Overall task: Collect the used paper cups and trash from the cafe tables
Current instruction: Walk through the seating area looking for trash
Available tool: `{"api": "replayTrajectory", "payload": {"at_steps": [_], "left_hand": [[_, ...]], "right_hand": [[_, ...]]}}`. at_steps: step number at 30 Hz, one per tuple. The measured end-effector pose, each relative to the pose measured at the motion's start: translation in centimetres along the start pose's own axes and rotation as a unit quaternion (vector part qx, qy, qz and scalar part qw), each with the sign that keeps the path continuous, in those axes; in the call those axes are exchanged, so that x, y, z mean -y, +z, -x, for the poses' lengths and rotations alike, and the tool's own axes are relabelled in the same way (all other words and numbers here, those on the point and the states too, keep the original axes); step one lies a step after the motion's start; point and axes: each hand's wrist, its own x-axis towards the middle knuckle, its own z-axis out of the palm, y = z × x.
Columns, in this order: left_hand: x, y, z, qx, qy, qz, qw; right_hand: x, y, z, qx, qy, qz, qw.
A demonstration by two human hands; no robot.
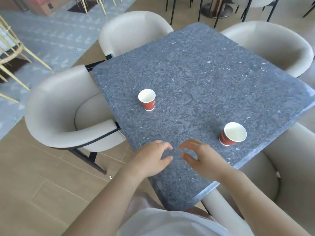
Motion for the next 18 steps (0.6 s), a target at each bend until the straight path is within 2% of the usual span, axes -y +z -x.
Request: {"api": "replayTrajectory", "payload": {"at_steps": [12, 18], "left_hand": [[6.6, -6.7, -10.1, 0.071, 0.09, -0.068, 0.991], [9.2, -9.7, -13.9, 0.054, 0.136, -0.053, 0.988]], "right_hand": [[1.5, 0.2, -7.6, -0.091, 0.096, -0.034, 0.991], [3.7, 0.9, -12.2, -0.109, 0.134, -0.039, 0.984]]}}
